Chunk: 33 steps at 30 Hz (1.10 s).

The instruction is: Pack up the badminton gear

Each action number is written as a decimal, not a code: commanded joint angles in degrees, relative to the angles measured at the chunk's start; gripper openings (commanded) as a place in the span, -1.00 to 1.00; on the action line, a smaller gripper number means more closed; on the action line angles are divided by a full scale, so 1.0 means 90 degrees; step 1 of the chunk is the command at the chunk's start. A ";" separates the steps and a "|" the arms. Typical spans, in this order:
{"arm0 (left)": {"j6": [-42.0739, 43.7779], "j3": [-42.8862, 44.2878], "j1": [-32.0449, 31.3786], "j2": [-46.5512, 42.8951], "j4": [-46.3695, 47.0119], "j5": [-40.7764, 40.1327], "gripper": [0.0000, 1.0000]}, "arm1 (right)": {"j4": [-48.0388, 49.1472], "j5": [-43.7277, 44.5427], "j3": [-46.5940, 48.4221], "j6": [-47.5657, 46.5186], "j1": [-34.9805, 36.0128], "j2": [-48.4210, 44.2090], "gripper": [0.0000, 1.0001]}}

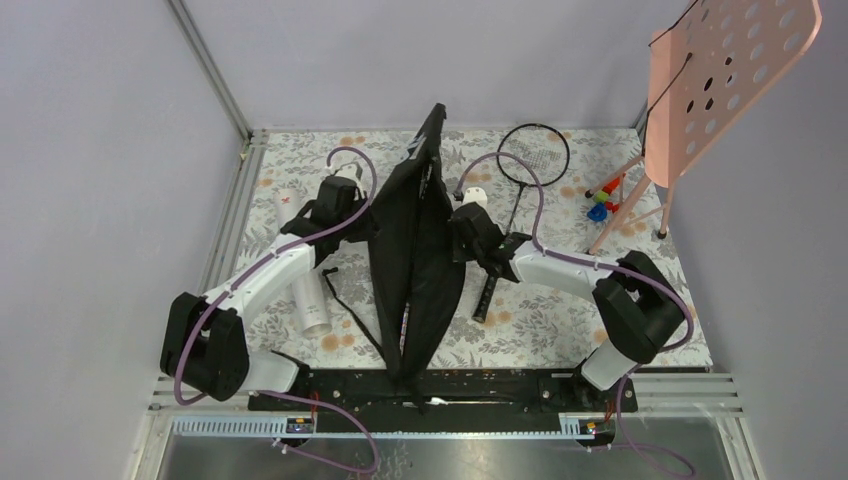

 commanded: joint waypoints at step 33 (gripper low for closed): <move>0.0175 0.0504 0.0054 0.0773 0.0211 -0.0283 -1.00 | -0.1357 0.1157 0.0443 0.0502 -0.1237 -0.0362 0.99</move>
